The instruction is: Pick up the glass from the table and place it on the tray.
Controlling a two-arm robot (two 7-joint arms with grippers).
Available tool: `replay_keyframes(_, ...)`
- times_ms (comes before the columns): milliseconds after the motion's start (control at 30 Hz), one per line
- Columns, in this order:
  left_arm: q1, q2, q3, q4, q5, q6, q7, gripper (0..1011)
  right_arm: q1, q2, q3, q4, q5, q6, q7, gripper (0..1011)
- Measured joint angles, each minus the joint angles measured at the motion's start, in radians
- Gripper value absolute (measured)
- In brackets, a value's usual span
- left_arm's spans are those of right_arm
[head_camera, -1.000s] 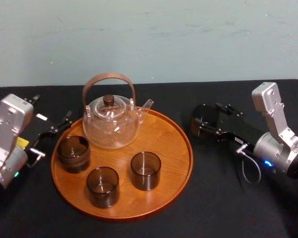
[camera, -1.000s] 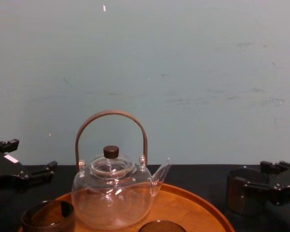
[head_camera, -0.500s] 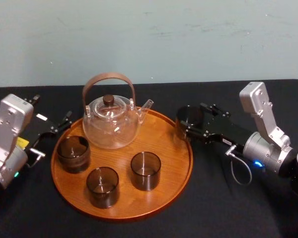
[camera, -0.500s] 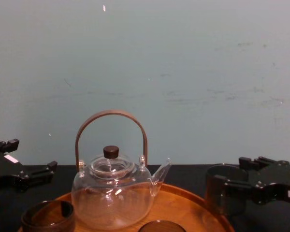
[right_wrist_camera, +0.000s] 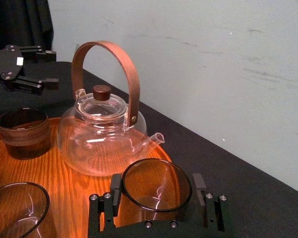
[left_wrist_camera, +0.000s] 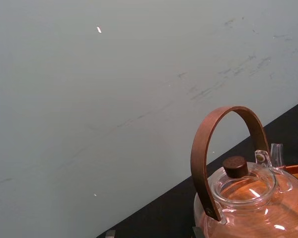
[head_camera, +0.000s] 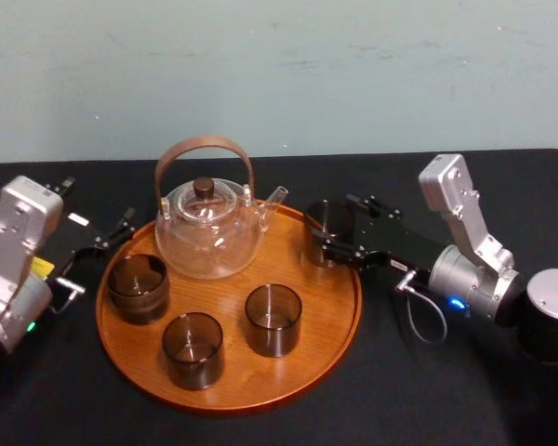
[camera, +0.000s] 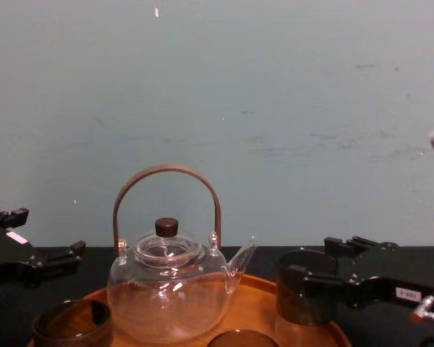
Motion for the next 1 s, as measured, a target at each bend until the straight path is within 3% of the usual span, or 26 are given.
replay_keyframes(300,0.000,0.000,0.000,0.000,0.000,0.000,0.000,1001,0.035,-0.025,-0.027,0.053,-0.004,-0.016,0.012,875)
replay_keyframes(1000,0.000,0.000,0.000,0.000,0.000,0.000,0.000,1001,0.060,-0.056,-0.068,0.087,-0.034,-0.019,-0.001,874)
